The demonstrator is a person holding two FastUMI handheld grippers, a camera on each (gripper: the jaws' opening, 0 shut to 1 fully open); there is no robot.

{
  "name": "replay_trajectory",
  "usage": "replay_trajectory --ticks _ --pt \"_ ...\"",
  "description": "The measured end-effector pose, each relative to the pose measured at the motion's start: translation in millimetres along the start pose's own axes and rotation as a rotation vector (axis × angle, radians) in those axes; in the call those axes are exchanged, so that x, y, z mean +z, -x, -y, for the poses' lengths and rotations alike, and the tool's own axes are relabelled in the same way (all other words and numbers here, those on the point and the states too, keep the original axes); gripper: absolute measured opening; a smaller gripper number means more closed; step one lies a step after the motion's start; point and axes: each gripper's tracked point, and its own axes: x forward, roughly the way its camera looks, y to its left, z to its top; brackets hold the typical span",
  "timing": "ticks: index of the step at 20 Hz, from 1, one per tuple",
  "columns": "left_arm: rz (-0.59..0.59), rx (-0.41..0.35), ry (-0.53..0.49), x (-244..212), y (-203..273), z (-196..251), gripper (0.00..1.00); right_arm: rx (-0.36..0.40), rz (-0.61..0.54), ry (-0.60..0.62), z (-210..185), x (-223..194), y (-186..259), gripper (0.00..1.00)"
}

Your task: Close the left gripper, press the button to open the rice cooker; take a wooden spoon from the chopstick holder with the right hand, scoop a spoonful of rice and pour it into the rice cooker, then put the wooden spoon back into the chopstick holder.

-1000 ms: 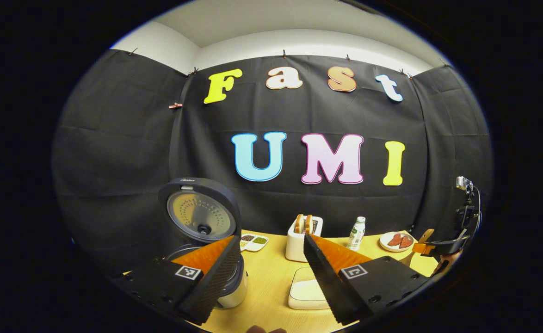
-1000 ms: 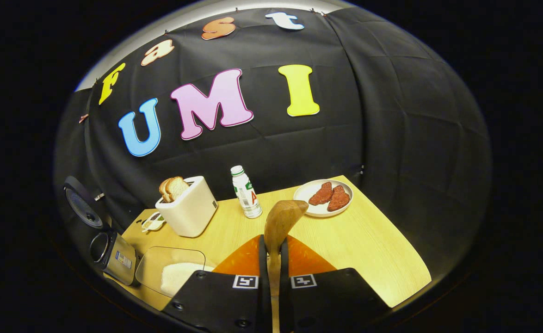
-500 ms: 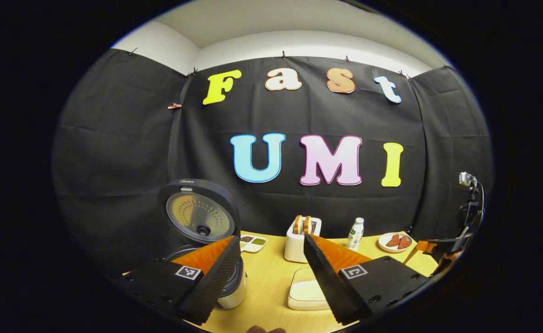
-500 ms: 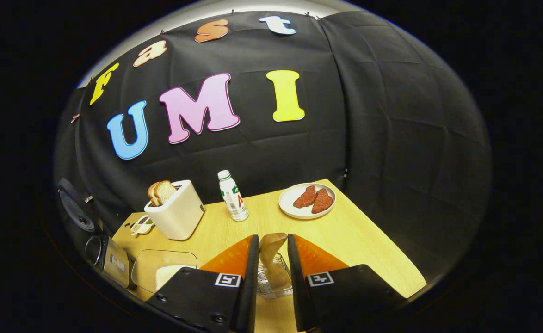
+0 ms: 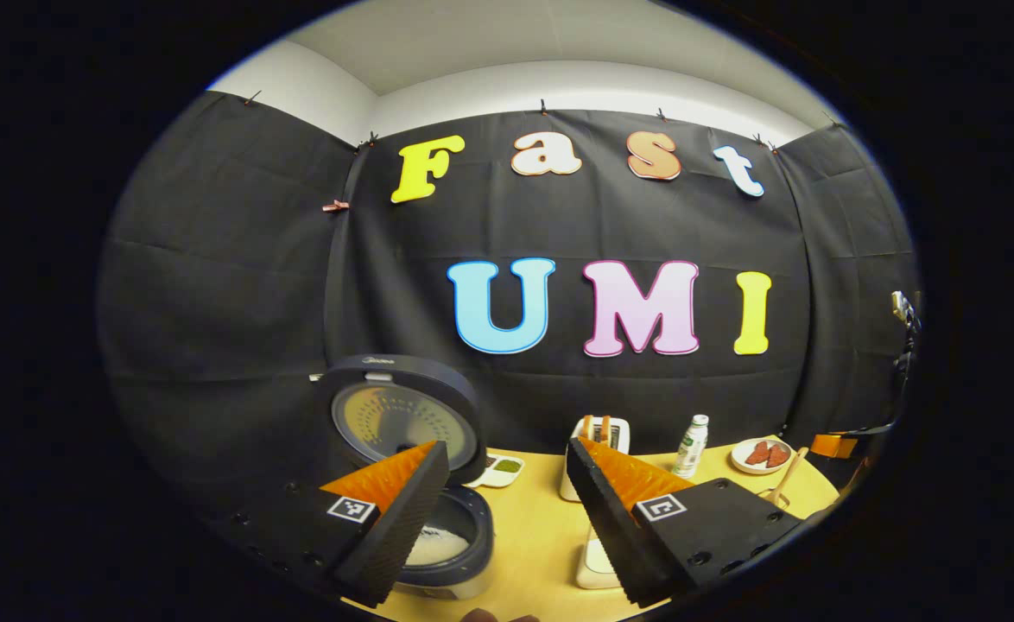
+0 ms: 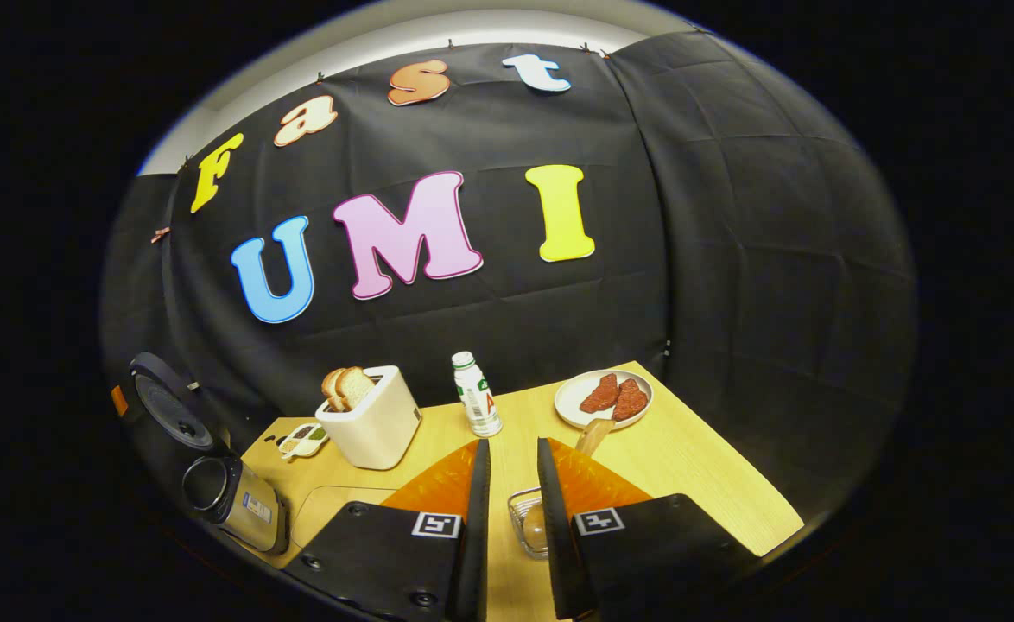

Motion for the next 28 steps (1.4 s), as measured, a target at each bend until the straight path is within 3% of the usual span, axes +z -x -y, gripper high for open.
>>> replay_trajectory --ticks 2,3,4,8,11,15,22,28 --pt "0.019 0.005 -0.012 10.0 -10.7 -20.9 0.93 0.023 0.003 0.001 -20.6 0.6 6.6 0.33" --pt "0.030 0.012 -0.019 15.3 -18.8 -32.2 0.93 0.032 0.009 0.009 -30.6 1.6 9.7 0.29" --pt "0.039 0.017 -0.022 20.4 -26.9 -43.0 0.94 0.039 0.019 0.024 -42.8 -3.1 7.4 0.39" --pt "0.061 0.028 0.003 36.9 -59.3 -80.1 0.92 0.081 0.023 0.079 -81.7 -7.8 15.3 0.44" --pt "0.083 0.026 -0.034 48.4 -83.7 -102.8 0.93 0.112 0.036 0.127 -110.4 -7.0 22.4 0.49" --pt "0.098 -0.007 -0.018 62.6 -117.5 -113.1 0.94 0.134 0.042 0.152 -140.4 -13.1 25.2 0.50" --pt "0.034 -0.028 -0.005 58.0 -171.6 -125.0 0.93 0.137 0.038 0.168 -160.1 -13.4 32.6 0.50" --pt "-0.041 -0.030 0.028 35.1 -180.0 -126.3 0.96 0.137 0.037 0.171 -166.5 -13.6 31.4 0.50"
